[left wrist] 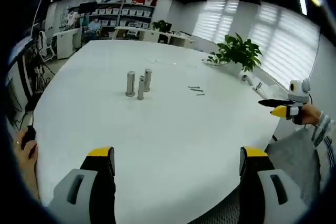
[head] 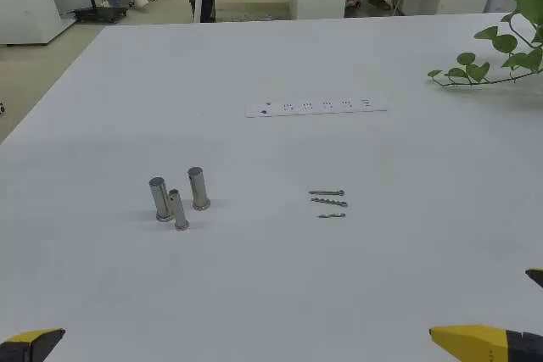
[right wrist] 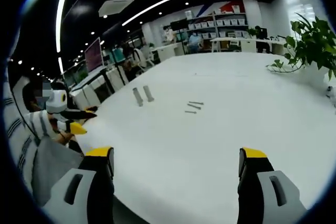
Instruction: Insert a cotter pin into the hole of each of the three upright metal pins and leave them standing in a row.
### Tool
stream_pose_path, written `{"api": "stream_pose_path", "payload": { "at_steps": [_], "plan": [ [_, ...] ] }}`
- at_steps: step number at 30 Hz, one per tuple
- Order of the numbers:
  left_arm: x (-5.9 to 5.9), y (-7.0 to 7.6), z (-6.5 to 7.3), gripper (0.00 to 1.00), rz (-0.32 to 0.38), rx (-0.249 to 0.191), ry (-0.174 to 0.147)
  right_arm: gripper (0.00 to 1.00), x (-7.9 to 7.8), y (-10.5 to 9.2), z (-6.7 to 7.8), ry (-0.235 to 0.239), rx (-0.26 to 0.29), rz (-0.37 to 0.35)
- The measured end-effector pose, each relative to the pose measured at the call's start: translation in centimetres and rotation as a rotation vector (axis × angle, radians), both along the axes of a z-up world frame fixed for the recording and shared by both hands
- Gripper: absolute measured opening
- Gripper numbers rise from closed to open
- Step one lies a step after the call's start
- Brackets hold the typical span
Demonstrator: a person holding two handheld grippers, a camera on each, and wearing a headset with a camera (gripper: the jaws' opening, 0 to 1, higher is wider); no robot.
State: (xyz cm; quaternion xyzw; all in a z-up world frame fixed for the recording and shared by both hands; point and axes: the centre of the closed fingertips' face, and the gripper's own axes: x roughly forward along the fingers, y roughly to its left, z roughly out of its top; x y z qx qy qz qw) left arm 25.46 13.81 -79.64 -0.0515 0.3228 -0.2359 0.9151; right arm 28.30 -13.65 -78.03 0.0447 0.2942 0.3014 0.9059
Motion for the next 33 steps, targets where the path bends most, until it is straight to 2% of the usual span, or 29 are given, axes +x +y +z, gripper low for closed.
{"api": "stream_pose_path", "payload": {
  "at_steps": [2, 10, 15, 17, 19, 23, 26, 30, 32, 33],
  "plan": [
    [0.2, 0.2, 0.2, 0.99, 0.011, 0.004, -0.014, 1.0, -0.1, -0.2, 0.0, 0.002, -0.006, 0.007],
    [-0.1, 0.5, -0.2, 0.99, 0.012, 0.03, 0.01, 1.0, -0.2, 0.3, -0.1, 0.012, -0.004, 0.033],
    [-0.1, 0.5, -0.1, 0.99, 0.005, 0.041, -0.001, 1.0, -0.2, 0.7, -0.4, 0.02, -0.01, 0.055],
    [-0.2, 0.5, -0.3, 0.99, -0.003, 0.044, 0.009, 1.0, -0.2, 0.8, -0.4, 0.023, -0.014, 0.063],
    [-0.6, 0.7, -0.9, 0.99, 0.0, 0.051, 0.045, 1.0, -0.4, 0.9, -0.7, 0.038, -0.018, 0.076],
    [-0.6, 0.7, -0.9, 0.99, 0.003, 0.047, 0.044, 1.0, -0.4, 0.9, -0.7, 0.043, -0.026, 0.082],
    [-0.6, 0.8, -1.1, 0.99, 0.013, 0.042, 0.058, 1.0, -0.3, 0.9, -0.5, 0.044, -0.026, 0.081],
    [-0.3, 0.8, -0.8, 0.99, 0.012, 0.044, 0.042, 1.0, -0.1, 1.0, -0.3, 0.038, -0.035, 0.085],
    [-0.3, 1.0, -0.9, 0.99, 0.02, 0.045, 0.049, 1.0, -0.1, 1.0, -0.2, 0.04, -0.039, 0.086],
    [-0.3, 1.1, -1.2, 0.99, 0.029, 0.045, 0.065, 1.0, 0.0, 0.9, -0.2, 0.041, -0.043, 0.087]
  ]
}}
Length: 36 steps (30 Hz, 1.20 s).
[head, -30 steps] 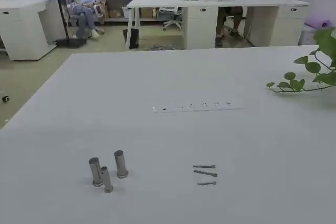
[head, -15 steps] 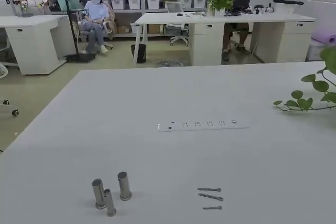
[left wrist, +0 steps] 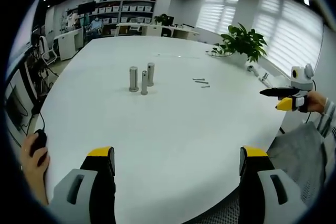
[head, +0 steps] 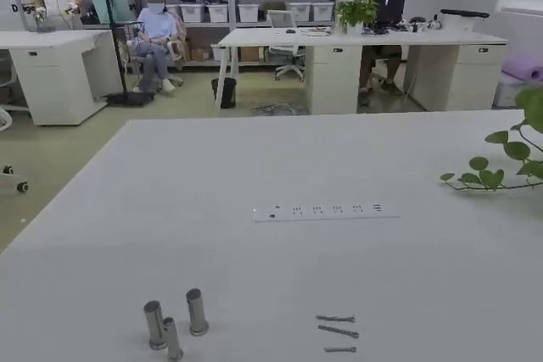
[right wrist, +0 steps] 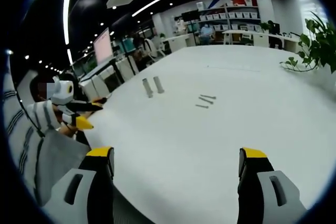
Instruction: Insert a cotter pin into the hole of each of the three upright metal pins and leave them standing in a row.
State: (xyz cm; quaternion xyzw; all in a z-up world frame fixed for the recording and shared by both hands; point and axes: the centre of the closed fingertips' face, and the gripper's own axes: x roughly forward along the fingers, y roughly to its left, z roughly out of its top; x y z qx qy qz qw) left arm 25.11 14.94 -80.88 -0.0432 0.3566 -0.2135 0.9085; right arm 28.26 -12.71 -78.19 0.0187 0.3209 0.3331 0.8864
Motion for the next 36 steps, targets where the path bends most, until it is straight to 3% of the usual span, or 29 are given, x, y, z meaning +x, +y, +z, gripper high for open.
{"api": "stream_pose_path", "payload": {
  "at_steps": [9, 12, 14, 20, 36],
  "plan": [
    [-0.3, -0.1, -0.4, 0.98, 0.011, -0.01, 0.022, 1.0, -0.1, -0.1, 0.0, 0.007, -0.017, 0.0],
    [-0.1, 0.1, -0.3, 0.92, 0.014, -0.007, 0.013, 1.0, -0.1, -0.3, -0.1, 0.013, -0.02, -0.01],
    [0.4, 0.2, 0.0, 0.96, 0.015, -0.001, -0.021, 1.0, -0.1, -0.5, -0.2, 0.016, -0.026, -0.012],
    [0.8, 0.1, 0.8, 0.97, 0.01, -0.009, -0.039, 1.0, -0.1, -0.7, -0.4, 0.022, -0.038, -0.014],
    [1.1, 0.2, 0.8, 0.99, 0.01, -0.008, -0.022, 1.0, -0.3, -0.7, -1.1, 0.052, -0.046, -0.008]
  ]
}}
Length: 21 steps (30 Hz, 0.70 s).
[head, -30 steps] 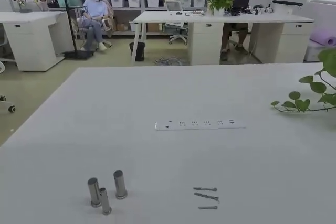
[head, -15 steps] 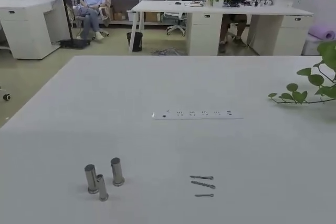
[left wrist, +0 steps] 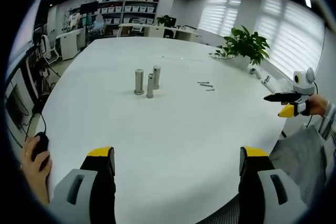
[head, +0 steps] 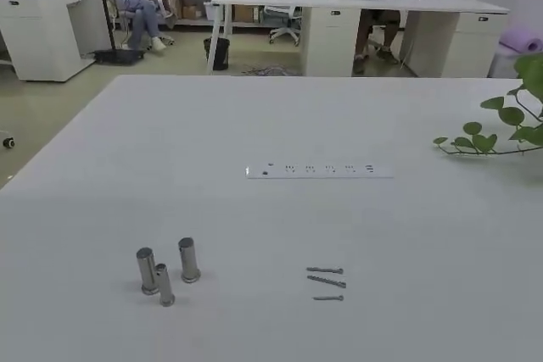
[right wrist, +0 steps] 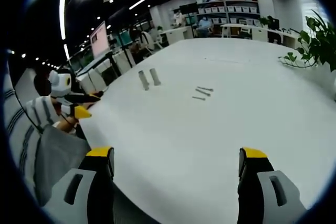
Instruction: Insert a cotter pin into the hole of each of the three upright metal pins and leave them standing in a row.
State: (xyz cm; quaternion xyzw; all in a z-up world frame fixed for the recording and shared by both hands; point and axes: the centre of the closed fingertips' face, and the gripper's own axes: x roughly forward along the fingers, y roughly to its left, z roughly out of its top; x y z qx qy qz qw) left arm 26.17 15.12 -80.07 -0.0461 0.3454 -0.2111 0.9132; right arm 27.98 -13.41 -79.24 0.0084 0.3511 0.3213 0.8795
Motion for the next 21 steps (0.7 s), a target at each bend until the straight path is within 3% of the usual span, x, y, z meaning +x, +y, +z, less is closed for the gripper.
{"api": "stream_pose_path", "payload": {
  "at_steps": [10, 21],
  "plan": [
    [0.2, -0.4, -0.5, 0.99, -0.003, -0.006, 0.026, 1.0, -0.2, -0.6, 0.1, 0.0, 0.014, -0.028],
    [1.2, -0.5, -0.6, 0.99, -0.012, -0.019, 0.026, 1.0, 0.0, -0.9, -0.1, 0.006, 0.013, -0.045]
  ]
}}
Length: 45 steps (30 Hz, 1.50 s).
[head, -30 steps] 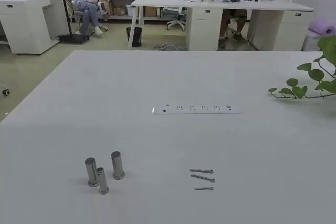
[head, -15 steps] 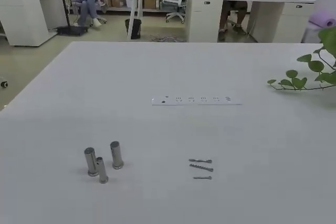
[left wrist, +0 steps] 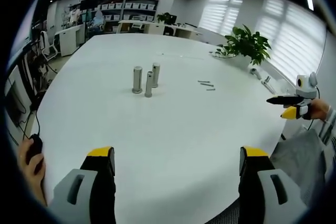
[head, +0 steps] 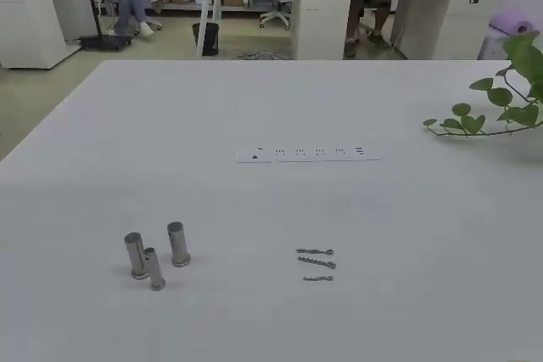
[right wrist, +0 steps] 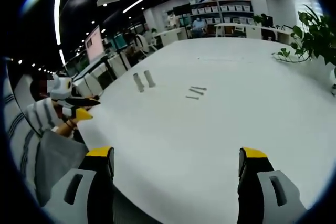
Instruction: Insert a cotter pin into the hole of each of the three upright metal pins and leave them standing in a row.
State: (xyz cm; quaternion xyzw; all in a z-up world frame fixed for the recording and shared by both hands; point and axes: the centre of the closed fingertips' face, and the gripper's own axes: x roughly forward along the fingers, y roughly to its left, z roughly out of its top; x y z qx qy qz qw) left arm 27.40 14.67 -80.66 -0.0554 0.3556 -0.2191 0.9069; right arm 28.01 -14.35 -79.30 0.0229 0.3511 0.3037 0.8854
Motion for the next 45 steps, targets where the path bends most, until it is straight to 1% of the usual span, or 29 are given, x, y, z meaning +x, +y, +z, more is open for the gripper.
{"api": "stream_pose_path", "payload": {
  "at_steps": [4, 7, 11, 12, 13, 16, 17, 18, 19, 20, 22, 24, 26, 28, 29, 31, 33, 35, 36, 37, 38, 41, 42, 43, 45],
  "plan": [
    [0.6, -0.1, 0.1, 0.98, -0.021, 0.011, -0.01, 1.0, 0.1, 0.1, 0.0, 0.003, 0.0, 0.0],
    [1.5, 0.0, 0.2, 0.97, -0.027, 0.016, -0.025, 1.0, 0.2, 0.1, 0.0, 0.004, -0.001, 0.001],
    [2.4, 0.1, 0.3, 0.95, -0.02, 0.01, -0.036, 1.0, 0.3, 0.1, 0.1, 0.003, -0.004, 0.0],
    [2.8, 0.2, 0.4, 0.94, -0.007, 0.007, -0.043, 1.0, 0.3, 0.1, 0.1, 0.001, -0.003, -0.001],
    [3.2, 0.5, 0.5, 0.92, 0.021, 0.002, -0.05, 1.0, 0.3, 0.1, 0.1, 0.001, -0.003, -0.002],
    [4.4, 0.4, 1.2, 0.91, 0.045, -0.032, -0.092, 1.0, 0.2, 0.2, 0.2, 0.002, -0.007, -0.003],
    [4.8, 0.5, 1.3, 0.91, 0.055, -0.042, -0.1, 1.0, 0.2, 0.2, 0.1, 0.006, -0.008, -0.002],
    [5.5, 0.4, 1.6, 0.9, 0.092, -0.087, -0.108, 1.0, 0.1, 0.2, 0.1, 0.008, -0.008, -0.002],
    [5.7, 0.4, 1.6, 0.9, 0.106, -0.109, -0.103, 1.0, 0.1, 0.2, 0.1, 0.01, -0.009, -0.002],
    [5.9, 0.4, 1.6, 0.88, 0.114, -0.12, -0.098, 1.0, 0.1, 0.2, 0.1, 0.01, -0.01, -0.002],
    [6.5, 0.6, 1.4, 0.86, 0.111, -0.109, -0.107, 1.0, 0.1, 0.1, 0.0, 0.011, -0.011, -0.008],
    [7.1, 0.7, 1.1, 0.86, 0.109, -0.085, -0.111, 1.0, 0.2, 0.2, 0.1, 0.009, -0.003, -0.007],
    [7.6, 0.7, 1.0, 0.86, 0.111, -0.082, -0.113, 1.0, 0.1, 0.4, 0.1, 0.009, 0.0, -0.002],
    [8.3, 0.8, 1.1, 0.82, 0.128, -0.077, -0.116, 1.0, 0.0, 0.5, 0.0, 0.013, -0.007, 0.008],
    [8.8, 1.0, 1.4, 0.79, 0.136, -0.066, -0.138, 0.99, 0.0, 0.5, 0.0, 0.013, -0.008, 0.01],
    [9.4, 0.9, 1.5, 0.79, 0.135, -0.051, -0.15, 0.99, 0.0, 0.7, 0.1, 0.012, -0.006, 0.01],
    [9.8, 0.9, 1.5, 0.79, 0.133, -0.049, -0.148, 0.99, 0.0, 0.8, -0.1, 0.016, -0.005, 0.012],
    [10.4, 0.8, 1.5, 0.77, 0.136, -0.062, -0.144, 0.99, -0.2, 0.8, -0.4, 0.028, -0.012, 0.018],
    [10.7, 0.7, 1.5, 0.77, 0.134, -0.063, -0.153, 0.99, -0.3, 0.8, -0.5, 0.028, -0.015, 0.021],
    [10.9, 0.6, 1.6, 0.77, 0.128, -0.057, -0.161, 0.99, -0.3, 0.9, -0.5, 0.03, -0.016, 0.021],
    [11.1, 0.6, 1.5, 0.77, 0.124, -0.045, -0.163, 0.99, -0.3, 0.9, -0.5, 0.03, -0.016, 0.021],
    [11.6, 0.6, 1.1, 0.76, 0.111, -0.017, -0.16, 0.99, -0.4, 0.9, -0.6, 0.034, -0.01, 0.019],
    [11.7, 0.8, 1.2, 0.74, 0.12, -0.003, -0.164, 0.99, -0.4, 0.9, -0.6, 0.033, -0.01, 0.019],
    [12.0, 1.0, 1.4, 0.71, 0.118, 0.014, -0.184, 0.99, -0.4, 0.9, -0.6, 0.034, -0.011, 0.02],
    [12.4, 1.0, 1.9, 0.67, 0.115, 0.027, -0.213, 0.99, -0.4, 0.9, -0.6, 0.035, -0.011, 0.019]
  ]
}}
